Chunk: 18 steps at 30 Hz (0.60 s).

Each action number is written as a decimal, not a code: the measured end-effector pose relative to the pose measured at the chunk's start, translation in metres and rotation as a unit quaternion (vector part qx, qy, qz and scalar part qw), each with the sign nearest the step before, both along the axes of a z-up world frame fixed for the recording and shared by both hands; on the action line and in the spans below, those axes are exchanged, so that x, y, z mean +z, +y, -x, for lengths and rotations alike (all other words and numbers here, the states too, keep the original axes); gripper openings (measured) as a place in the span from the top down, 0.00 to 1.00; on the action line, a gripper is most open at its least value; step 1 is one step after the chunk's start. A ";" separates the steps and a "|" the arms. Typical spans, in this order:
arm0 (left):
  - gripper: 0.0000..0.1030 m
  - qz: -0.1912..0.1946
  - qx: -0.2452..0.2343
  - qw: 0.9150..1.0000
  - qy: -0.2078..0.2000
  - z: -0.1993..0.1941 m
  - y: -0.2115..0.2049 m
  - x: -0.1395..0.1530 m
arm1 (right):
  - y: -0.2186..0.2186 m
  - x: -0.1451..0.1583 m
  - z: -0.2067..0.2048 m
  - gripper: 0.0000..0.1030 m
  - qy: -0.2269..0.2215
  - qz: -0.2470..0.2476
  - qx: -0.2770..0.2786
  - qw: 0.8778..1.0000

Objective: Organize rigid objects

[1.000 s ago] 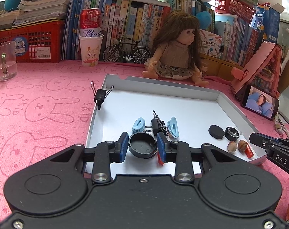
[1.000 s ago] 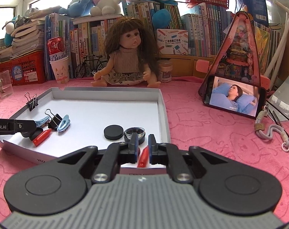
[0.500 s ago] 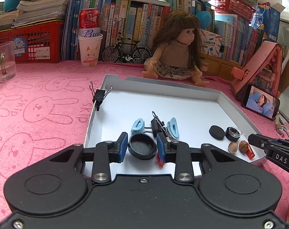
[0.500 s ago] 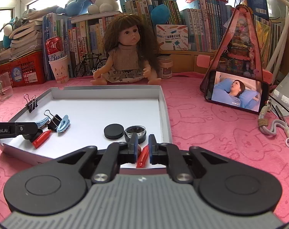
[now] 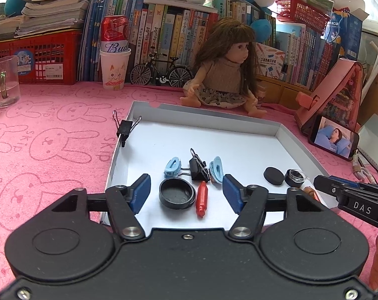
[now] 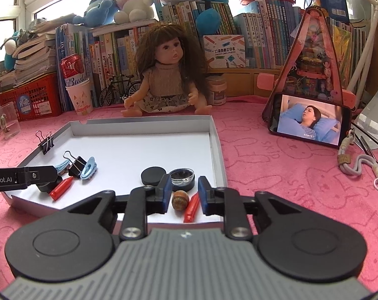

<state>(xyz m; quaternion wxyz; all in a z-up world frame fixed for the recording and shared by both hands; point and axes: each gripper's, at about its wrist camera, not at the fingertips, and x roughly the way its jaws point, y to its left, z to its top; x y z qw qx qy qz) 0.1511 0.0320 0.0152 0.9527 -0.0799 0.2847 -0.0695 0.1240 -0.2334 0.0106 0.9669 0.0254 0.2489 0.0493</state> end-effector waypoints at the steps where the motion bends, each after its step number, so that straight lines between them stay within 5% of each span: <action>1: 0.36 0.001 -0.001 1.000 -0.001 0.001 0.000 0.001 | 0.000 0.001 0.001 0.51 -0.002 -0.002 0.001 1.000; 7: 0.29 0.002 -0.002 1.000 -0.008 0.007 -0.001 0.007 | 0.004 0.008 0.006 0.40 -0.011 0.001 0.005 1.000; 18: 0.25 -0.001 -0.006 1.000 -0.012 0.014 -0.002 0.011 | 0.007 0.008 0.011 0.36 -0.010 0.005 0.012 1.000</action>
